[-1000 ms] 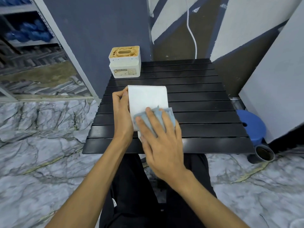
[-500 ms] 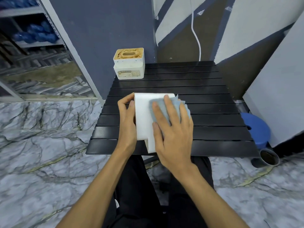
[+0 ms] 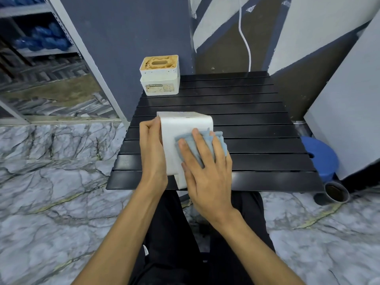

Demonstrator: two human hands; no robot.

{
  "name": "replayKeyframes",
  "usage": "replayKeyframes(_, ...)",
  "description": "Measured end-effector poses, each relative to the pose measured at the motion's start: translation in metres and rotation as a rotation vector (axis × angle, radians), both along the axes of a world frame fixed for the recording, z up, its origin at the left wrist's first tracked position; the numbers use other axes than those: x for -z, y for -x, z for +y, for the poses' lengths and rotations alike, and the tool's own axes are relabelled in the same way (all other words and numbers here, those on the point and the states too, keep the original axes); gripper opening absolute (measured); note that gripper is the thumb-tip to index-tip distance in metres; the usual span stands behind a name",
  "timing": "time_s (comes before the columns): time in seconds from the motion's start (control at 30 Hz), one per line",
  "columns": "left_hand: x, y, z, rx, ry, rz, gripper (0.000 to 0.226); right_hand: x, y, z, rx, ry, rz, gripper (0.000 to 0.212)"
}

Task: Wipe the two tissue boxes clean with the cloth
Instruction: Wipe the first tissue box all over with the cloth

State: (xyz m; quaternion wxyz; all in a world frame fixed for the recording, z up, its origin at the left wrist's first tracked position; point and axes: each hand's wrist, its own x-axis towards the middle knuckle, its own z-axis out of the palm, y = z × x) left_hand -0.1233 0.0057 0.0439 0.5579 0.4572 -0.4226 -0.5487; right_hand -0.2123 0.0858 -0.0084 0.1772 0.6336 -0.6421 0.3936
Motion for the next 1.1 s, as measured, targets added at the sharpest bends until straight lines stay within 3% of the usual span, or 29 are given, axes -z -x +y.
replayKeyframes(0.37,0.005,0.0,-0.017,0.176,0.251,-0.163,0.008,-0.022,0.024,-0.011,-0.017,-0.012,-0.124,0.042)
replayKeyframes(0.63,0.018,-0.006,-0.02,0.334,0.374,-0.261,0.032,-0.002,0.031,0.007,-0.109,-0.072,-0.246,0.038)
replayKeyframes(0.73,0.02,-0.01,-0.024,0.377,0.388,-0.322,0.04,0.002,0.032,0.009,-0.129,-0.086,-0.268,0.038)
replayKeyframes(0.93,0.021,-0.008,-0.024,0.317,0.376,-0.421,0.033,0.005,0.032,0.007,-0.146,-0.078,-0.286,0.038)
replayKeyframes(1.1,0.008,-0.003,-0.031,0.31,0.292,-0.388,0.027,-0.001,0.031,0.006,-0.139,-0.123,-0.256,0.04)
